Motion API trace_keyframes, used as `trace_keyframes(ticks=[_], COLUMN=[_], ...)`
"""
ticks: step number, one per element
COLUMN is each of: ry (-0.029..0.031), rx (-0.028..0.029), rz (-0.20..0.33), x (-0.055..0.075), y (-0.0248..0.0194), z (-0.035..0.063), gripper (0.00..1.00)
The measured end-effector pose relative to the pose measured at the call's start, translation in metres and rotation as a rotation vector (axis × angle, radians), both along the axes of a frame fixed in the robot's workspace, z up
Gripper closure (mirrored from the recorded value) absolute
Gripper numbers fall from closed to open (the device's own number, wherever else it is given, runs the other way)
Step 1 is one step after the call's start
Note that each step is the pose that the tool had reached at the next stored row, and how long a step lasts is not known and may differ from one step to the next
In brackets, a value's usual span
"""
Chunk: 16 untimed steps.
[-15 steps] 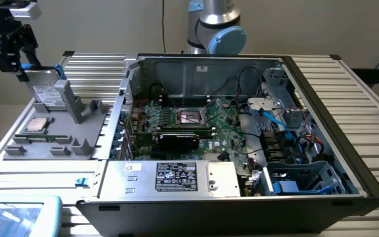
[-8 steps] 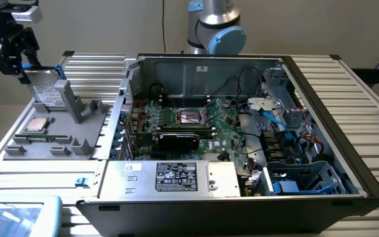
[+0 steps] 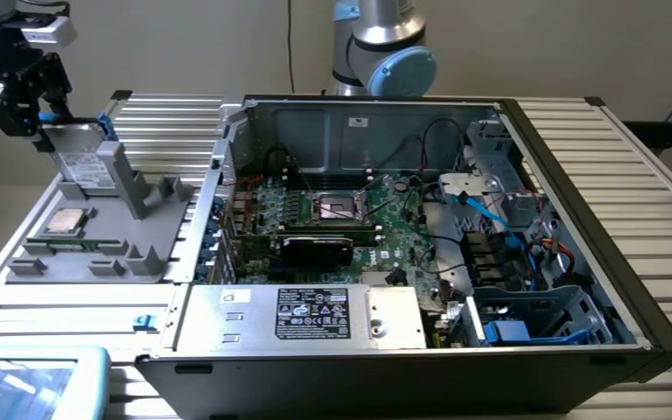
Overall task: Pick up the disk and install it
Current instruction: 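Pick up the disk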
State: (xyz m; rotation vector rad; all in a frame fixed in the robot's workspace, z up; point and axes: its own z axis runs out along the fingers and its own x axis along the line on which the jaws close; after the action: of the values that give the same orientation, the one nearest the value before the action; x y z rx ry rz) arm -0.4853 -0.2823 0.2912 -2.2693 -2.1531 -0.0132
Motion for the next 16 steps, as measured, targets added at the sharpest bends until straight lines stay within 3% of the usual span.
trace_keyframes(ticks=[16], ry=[0.0000], rx=[0.0002], rz=[-0.004], x=[-0.0018], y=[0.0004], z=[-0.0036], gripper=[0.31])
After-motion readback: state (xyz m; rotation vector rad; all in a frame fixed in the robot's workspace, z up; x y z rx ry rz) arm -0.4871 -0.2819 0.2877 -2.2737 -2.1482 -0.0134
